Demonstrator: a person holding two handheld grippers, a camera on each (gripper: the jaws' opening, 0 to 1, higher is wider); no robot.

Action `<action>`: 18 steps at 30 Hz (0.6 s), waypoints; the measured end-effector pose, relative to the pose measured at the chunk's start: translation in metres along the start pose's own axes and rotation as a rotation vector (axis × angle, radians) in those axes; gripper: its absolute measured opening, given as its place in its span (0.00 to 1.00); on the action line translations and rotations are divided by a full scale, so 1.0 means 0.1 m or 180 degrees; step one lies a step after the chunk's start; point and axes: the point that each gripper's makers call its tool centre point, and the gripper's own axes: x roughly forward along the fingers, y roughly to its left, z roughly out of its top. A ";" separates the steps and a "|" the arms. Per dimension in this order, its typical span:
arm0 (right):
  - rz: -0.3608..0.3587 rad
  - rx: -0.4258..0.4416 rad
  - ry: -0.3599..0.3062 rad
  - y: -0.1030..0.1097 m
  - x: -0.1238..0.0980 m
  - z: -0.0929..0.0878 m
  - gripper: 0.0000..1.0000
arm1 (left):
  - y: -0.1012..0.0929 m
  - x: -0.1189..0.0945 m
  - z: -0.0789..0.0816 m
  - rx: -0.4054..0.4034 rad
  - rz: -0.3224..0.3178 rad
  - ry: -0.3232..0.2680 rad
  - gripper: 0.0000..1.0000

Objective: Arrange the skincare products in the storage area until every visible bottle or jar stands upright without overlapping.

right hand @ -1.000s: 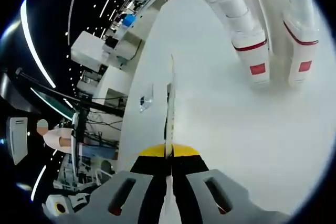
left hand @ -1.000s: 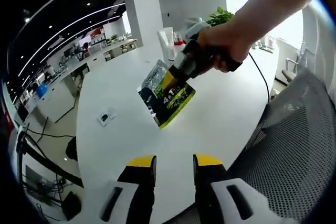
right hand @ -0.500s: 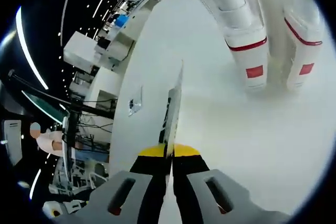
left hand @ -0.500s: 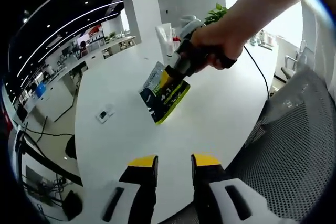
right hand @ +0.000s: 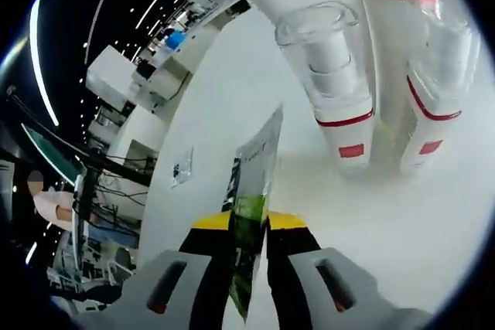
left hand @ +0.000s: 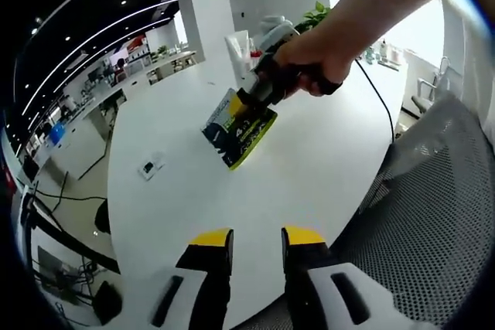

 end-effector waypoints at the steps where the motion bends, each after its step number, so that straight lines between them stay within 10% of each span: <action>1: -0.0022 -0.0031 -0.0030 -0.02 0.00 0.02 0.21 | 0.00 0.00 0.00 0.0004 0.0005 0.0000 0.26; 12: -0.0434 -0.0862 -0.0123 -0.19 -0.13 0.00 0.36 | -0.01 0.00 -0.02 0.0024 0.0002 0.0040 0.26; 18: -0.0253 -0.1761 0.0167 0.00 -0.11 -0.27 0.35 | -0.01 0.00 -0.03 0.0035 0.0005 0.0056 0.26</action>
